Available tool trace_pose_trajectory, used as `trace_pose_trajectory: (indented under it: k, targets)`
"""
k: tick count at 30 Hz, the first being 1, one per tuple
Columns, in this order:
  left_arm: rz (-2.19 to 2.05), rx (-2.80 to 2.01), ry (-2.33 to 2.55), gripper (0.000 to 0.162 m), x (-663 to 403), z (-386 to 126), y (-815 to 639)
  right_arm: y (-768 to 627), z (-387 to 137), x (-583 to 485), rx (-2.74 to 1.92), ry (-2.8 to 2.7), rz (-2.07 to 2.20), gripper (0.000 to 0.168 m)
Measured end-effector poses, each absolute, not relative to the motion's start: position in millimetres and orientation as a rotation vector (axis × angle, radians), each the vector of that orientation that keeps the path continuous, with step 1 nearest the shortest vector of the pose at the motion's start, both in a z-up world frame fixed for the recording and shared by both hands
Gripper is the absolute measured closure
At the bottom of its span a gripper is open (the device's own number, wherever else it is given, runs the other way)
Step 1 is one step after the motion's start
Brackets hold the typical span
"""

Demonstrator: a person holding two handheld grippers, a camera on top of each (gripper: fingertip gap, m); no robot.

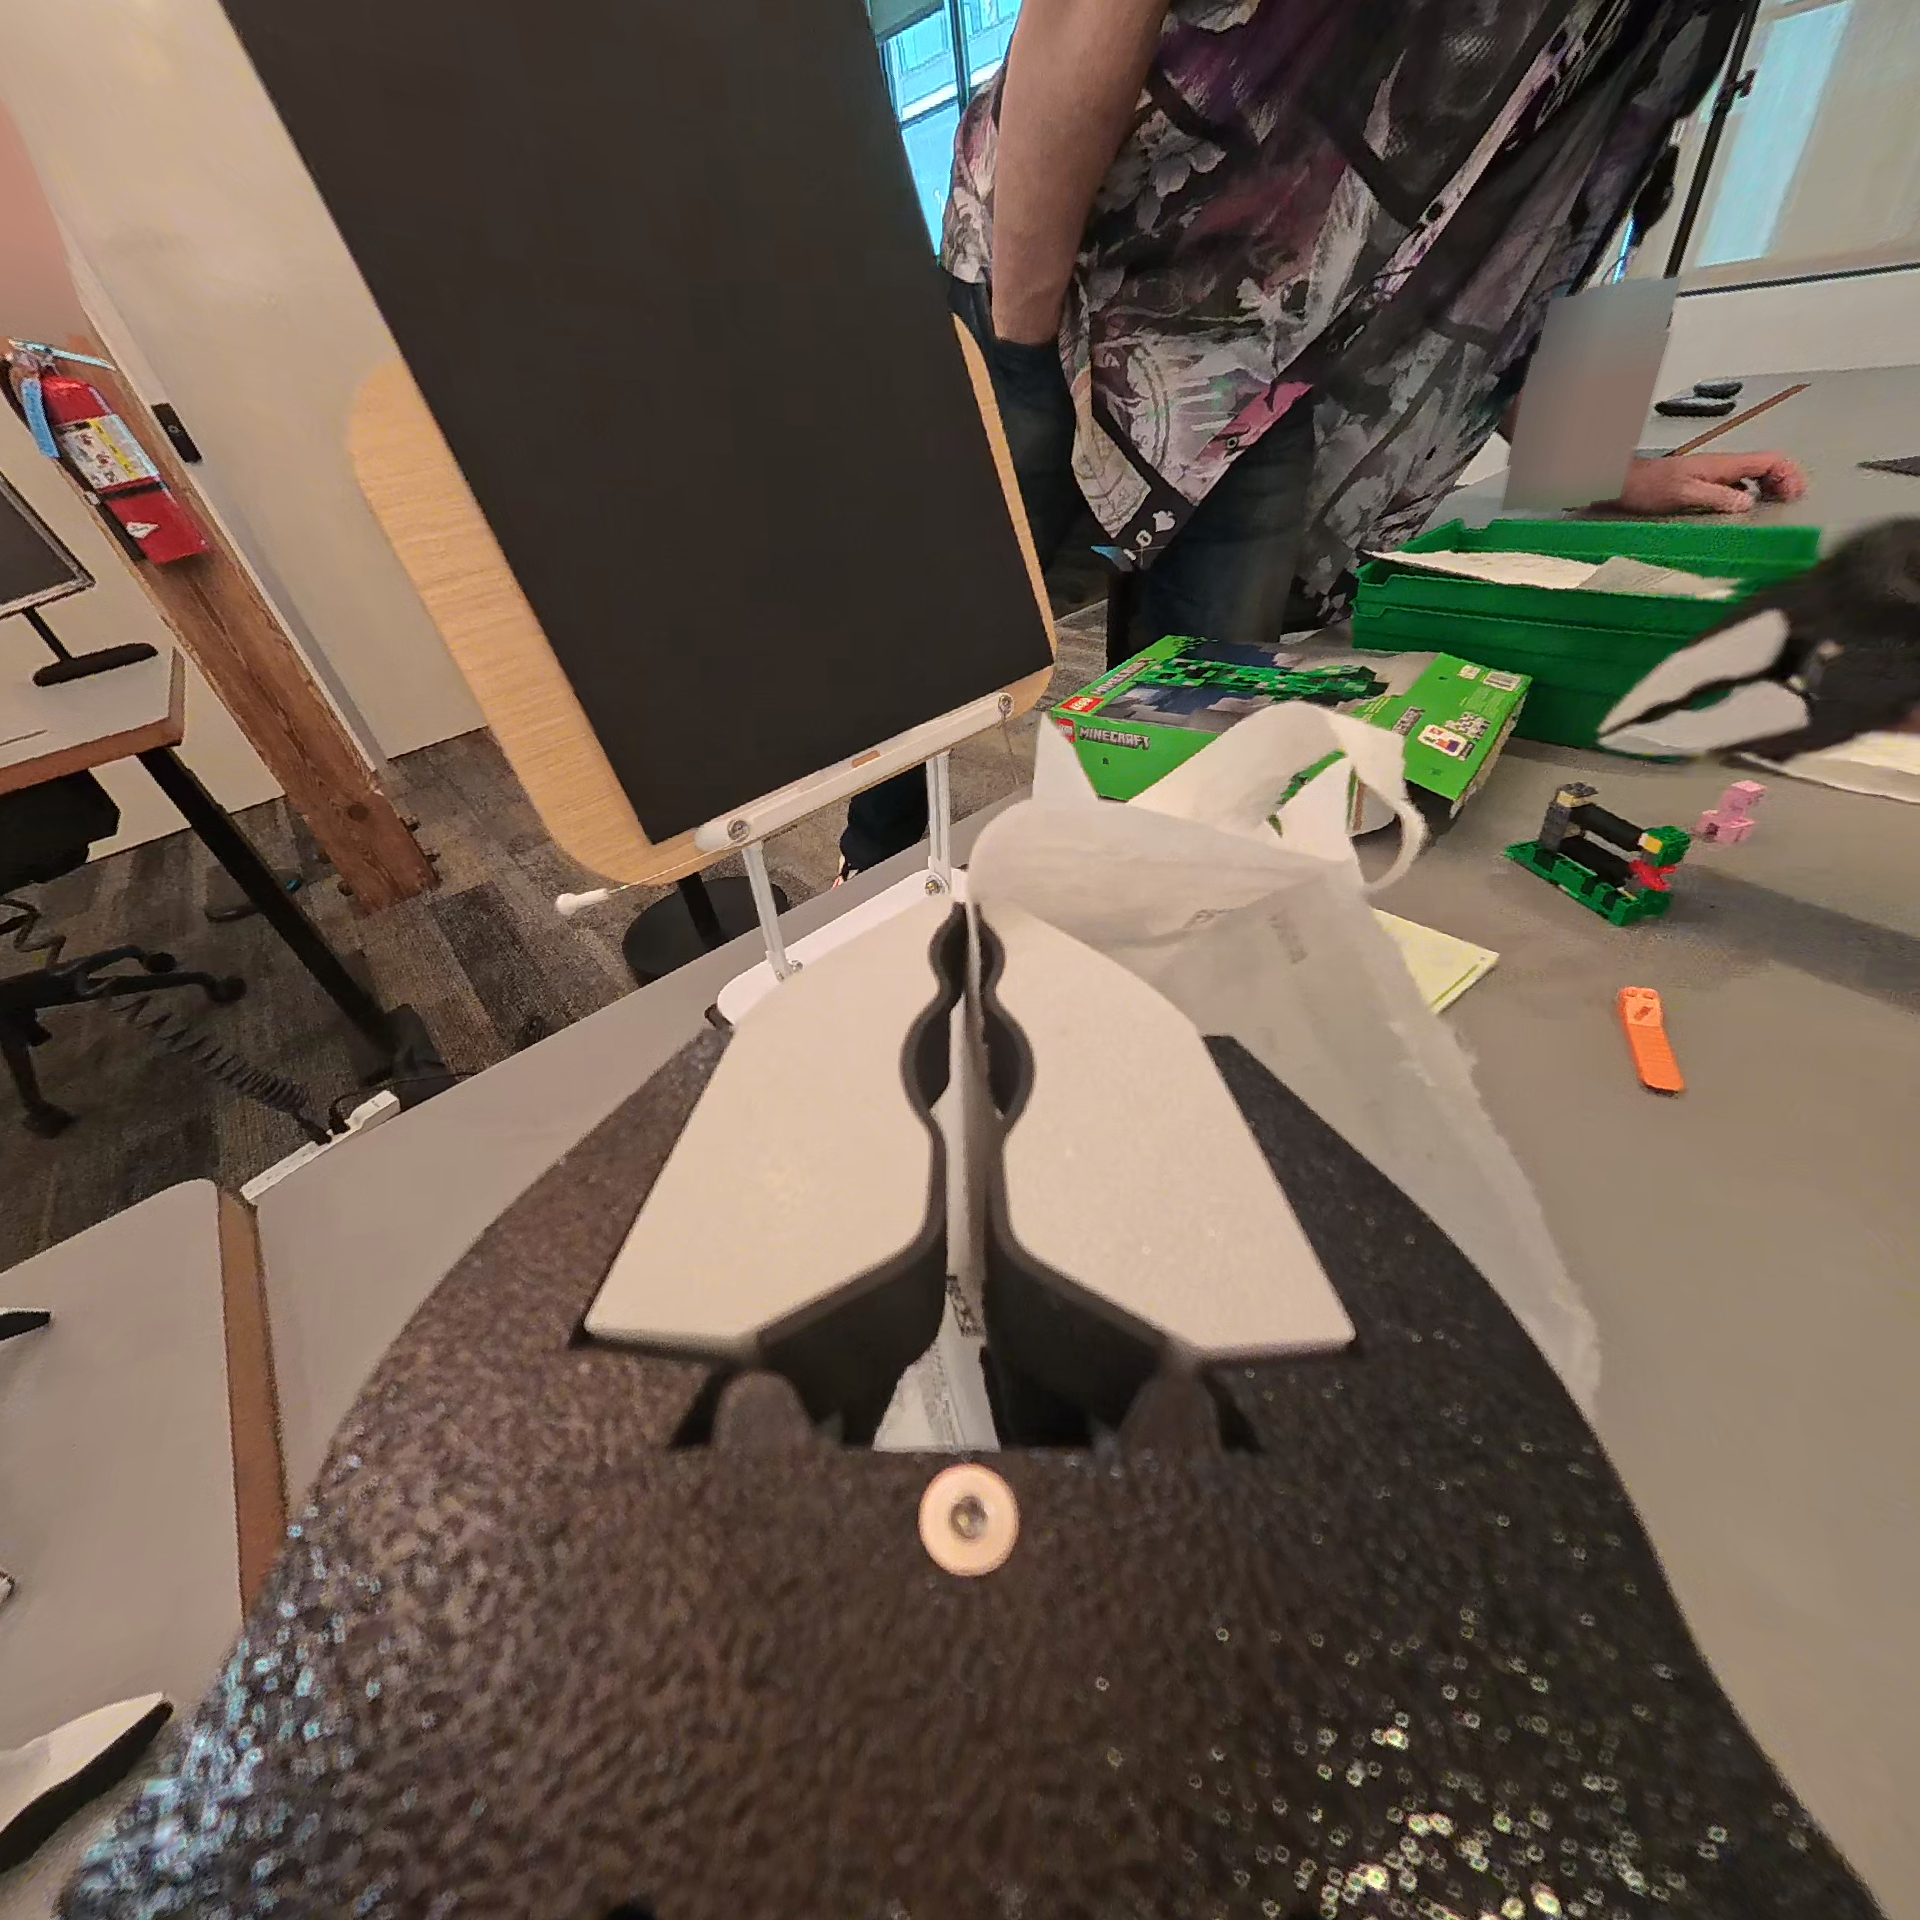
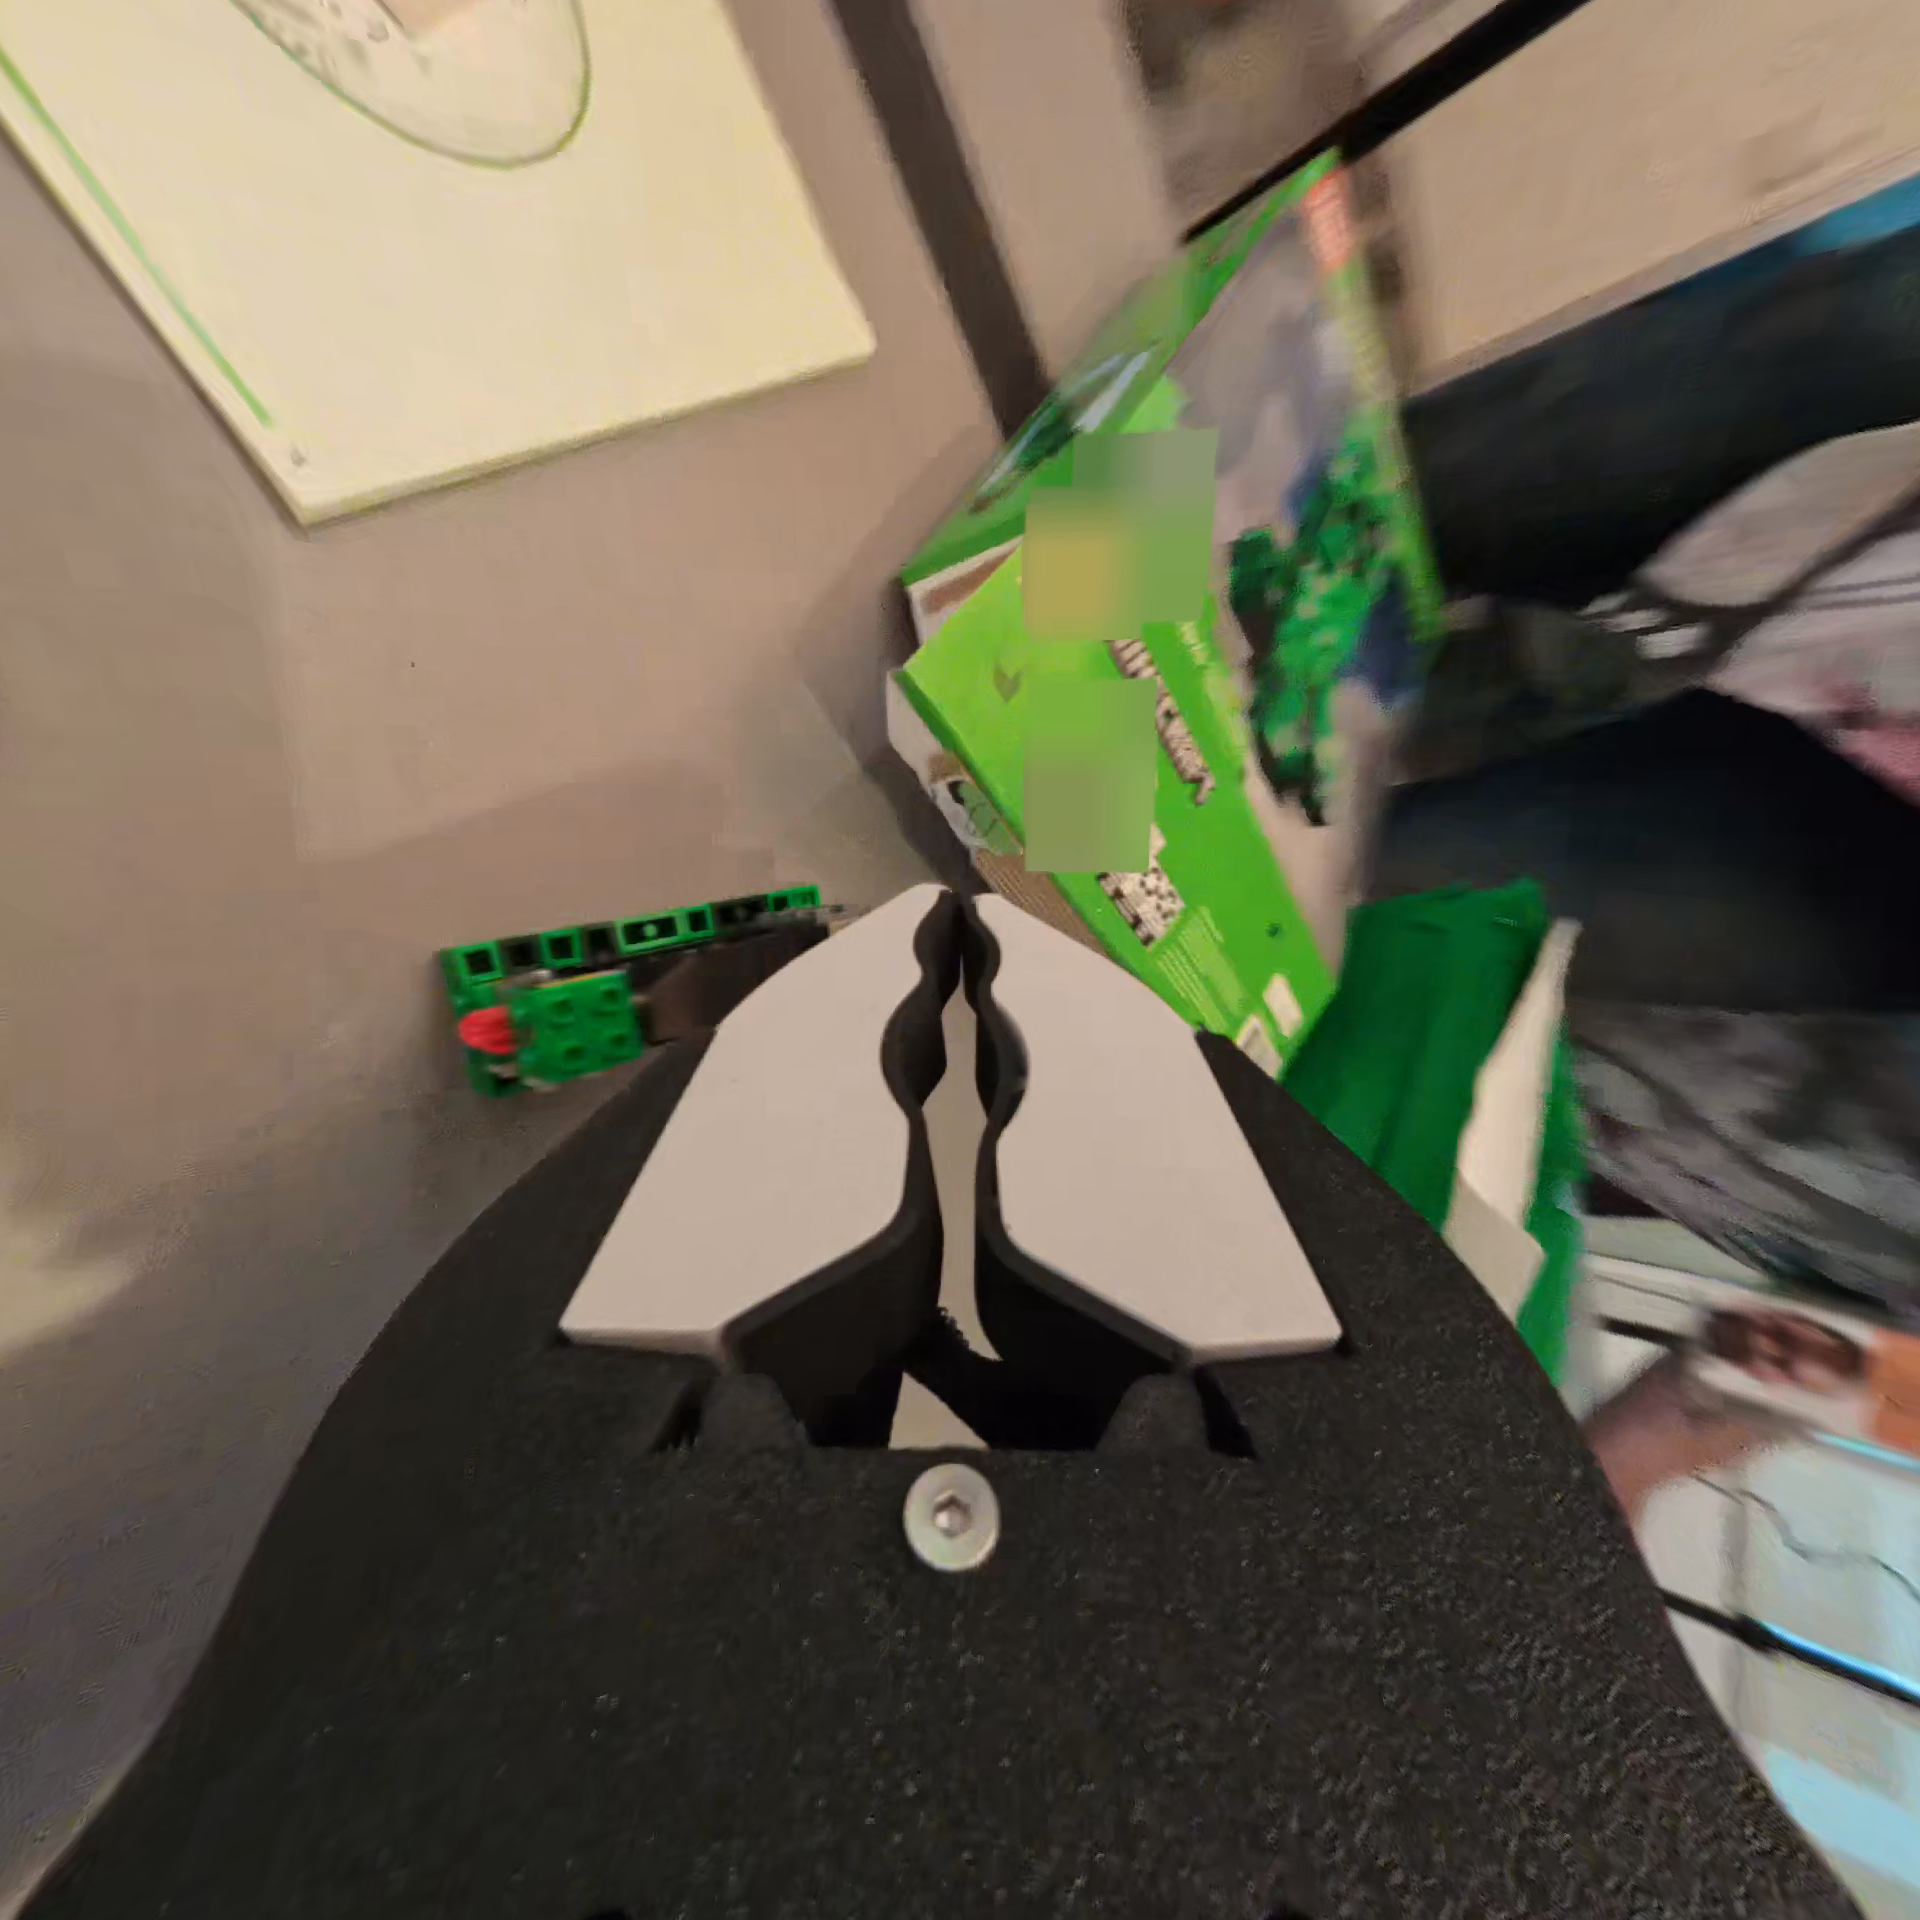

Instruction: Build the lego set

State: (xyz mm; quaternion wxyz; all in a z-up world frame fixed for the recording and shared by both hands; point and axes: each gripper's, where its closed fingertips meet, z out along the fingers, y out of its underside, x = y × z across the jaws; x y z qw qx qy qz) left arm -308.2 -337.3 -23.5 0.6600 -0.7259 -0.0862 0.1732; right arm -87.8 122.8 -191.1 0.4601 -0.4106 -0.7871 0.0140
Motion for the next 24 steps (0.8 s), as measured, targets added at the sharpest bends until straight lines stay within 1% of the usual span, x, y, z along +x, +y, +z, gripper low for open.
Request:
trace_pose_trajectory:
  k: [3,6,19,24]
  targets:
    - [0.390,-1.633,-0.210,0.162,-312,-24,-340,110,-211,-65,-0.902,-1.803,-0.094,0.168]
    - [0.373,-1.632,-0.214,0.162,-312,-25,-338,106,-220,-58,-0.970,-1.744,0.002,0.168]
    - [0.395,-1.658,-0.195,0.162,-309,-27,-332,117,-200,-69,-1.120,-1.558,0.266,0.168]
    - [0.399,-1.667,-0.210,0.162,-313,-30,-332,143,-161,-59,-1.218,-1.120,0.478,0.168]
